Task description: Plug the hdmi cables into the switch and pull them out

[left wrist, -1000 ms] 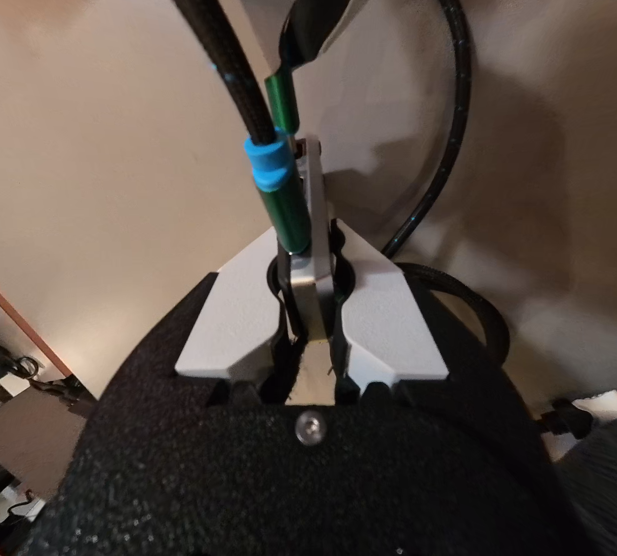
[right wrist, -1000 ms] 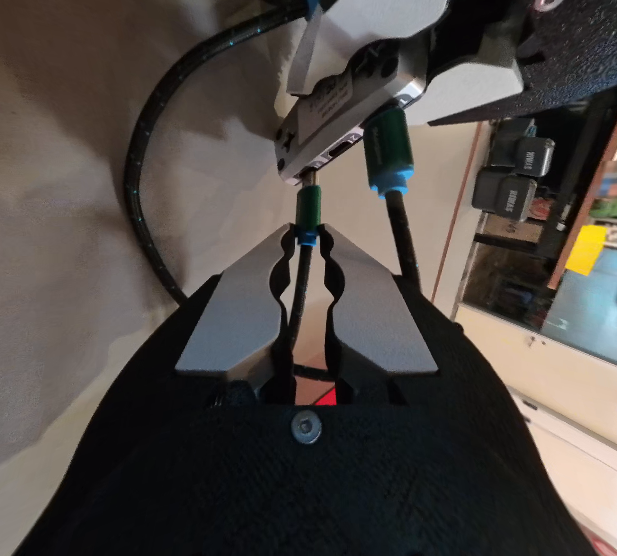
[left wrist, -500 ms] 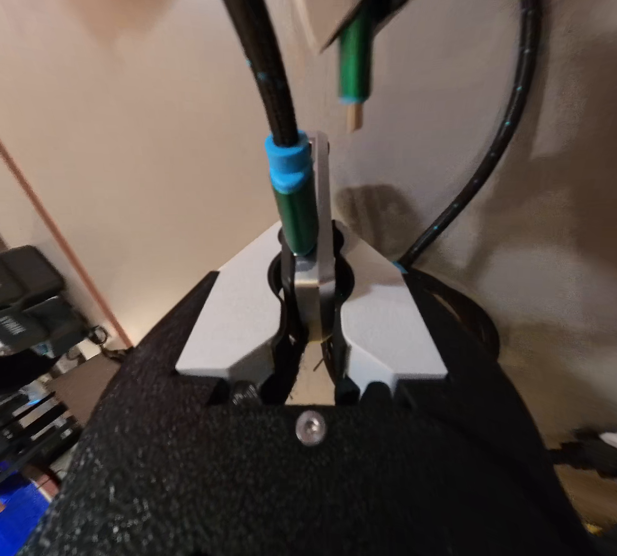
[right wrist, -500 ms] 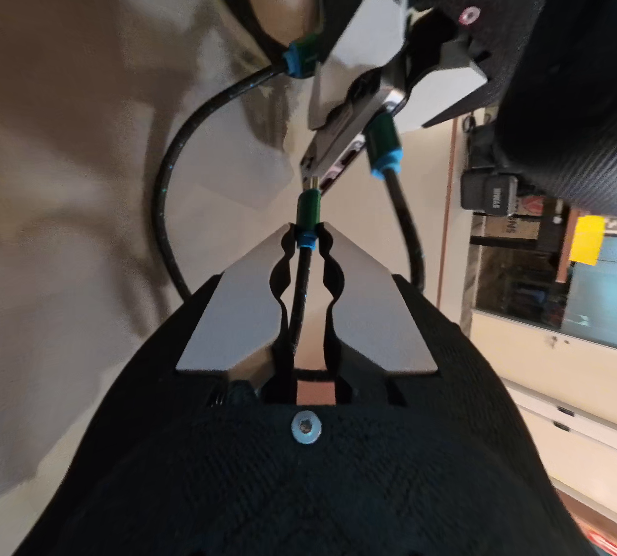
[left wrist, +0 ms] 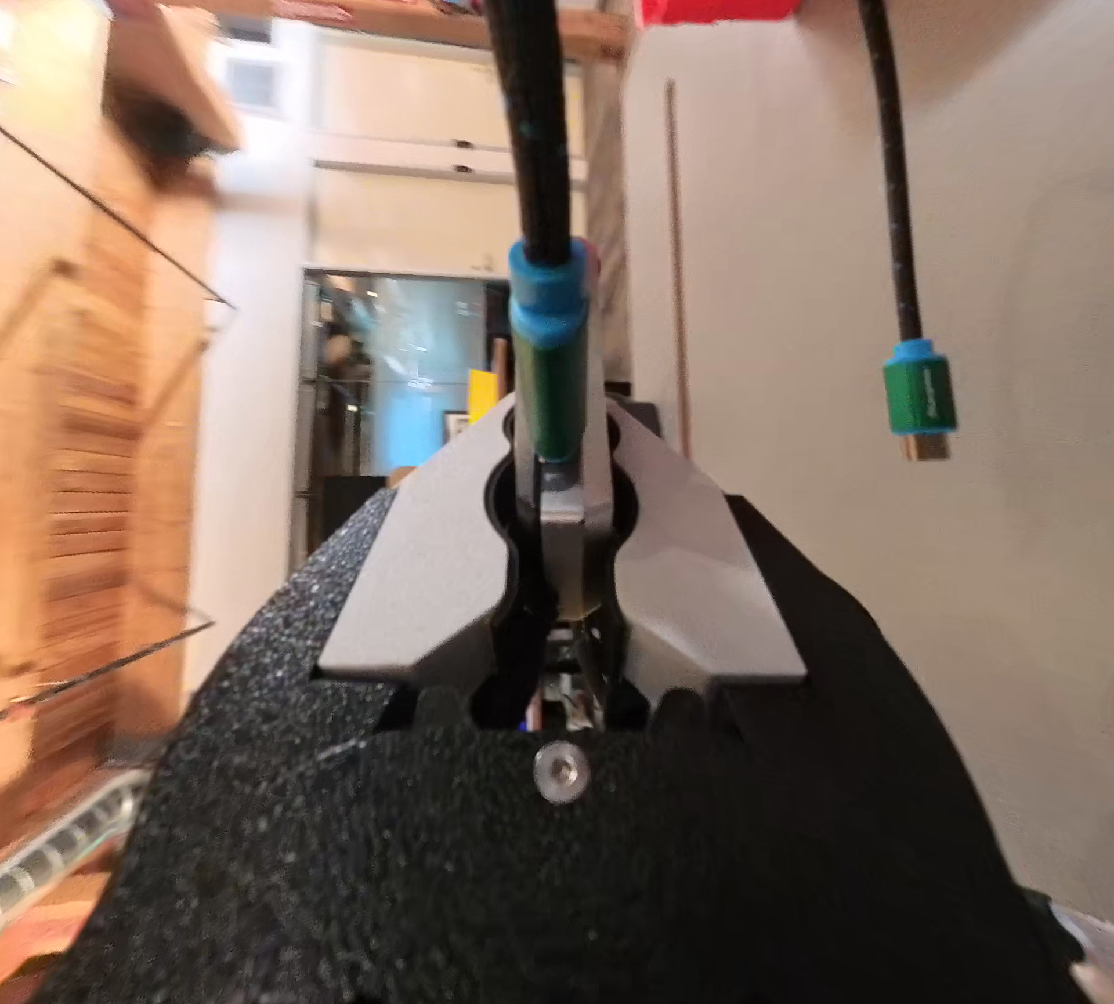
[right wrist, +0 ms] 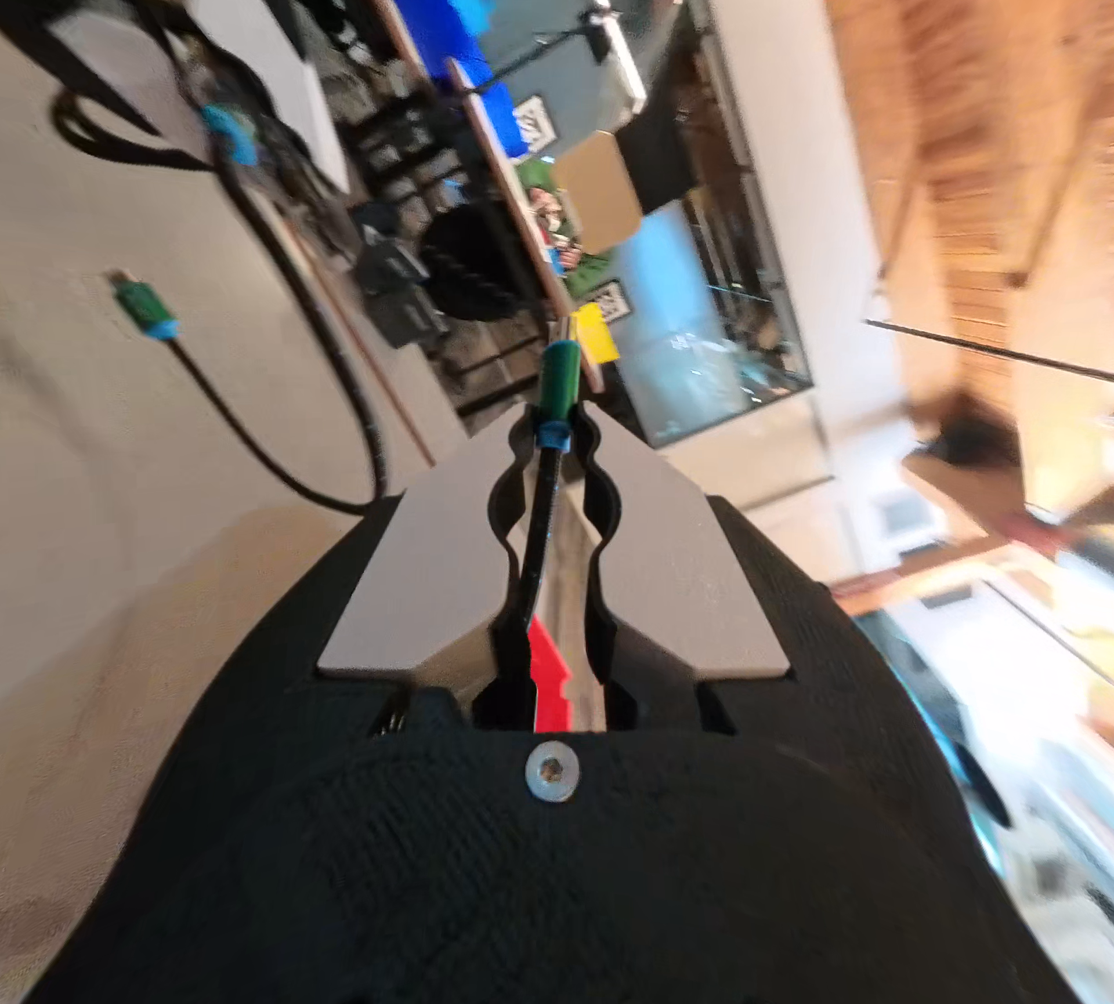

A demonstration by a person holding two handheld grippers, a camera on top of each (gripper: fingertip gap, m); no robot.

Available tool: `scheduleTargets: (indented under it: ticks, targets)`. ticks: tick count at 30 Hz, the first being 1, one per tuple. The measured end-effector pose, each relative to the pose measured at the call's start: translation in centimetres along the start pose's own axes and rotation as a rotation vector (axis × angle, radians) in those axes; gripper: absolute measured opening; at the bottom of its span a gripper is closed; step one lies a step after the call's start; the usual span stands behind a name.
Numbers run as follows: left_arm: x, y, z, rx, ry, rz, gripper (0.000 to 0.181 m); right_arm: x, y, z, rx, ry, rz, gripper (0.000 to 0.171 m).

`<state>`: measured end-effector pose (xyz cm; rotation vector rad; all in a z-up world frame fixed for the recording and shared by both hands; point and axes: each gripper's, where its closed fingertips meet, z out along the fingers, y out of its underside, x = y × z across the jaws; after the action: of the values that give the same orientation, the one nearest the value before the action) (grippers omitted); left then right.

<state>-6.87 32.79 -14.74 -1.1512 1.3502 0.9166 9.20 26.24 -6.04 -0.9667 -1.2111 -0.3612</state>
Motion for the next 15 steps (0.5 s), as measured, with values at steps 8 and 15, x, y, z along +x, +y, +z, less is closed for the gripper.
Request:
scheduleTargets:
  ticks: [8,15]
  targets:
    - [2.5,-1.7,0.1,-0.053,0.078,0.086,0.021,-5.3,1.5,5.9,-0.115,-0.062,-0.317,0.011]
    - [7.7,2.4,-0.4,-0.396,0.1,0.205,0.02,-10.5,4.0,6.8,-0.105,-0.057,-0.353,0.011]
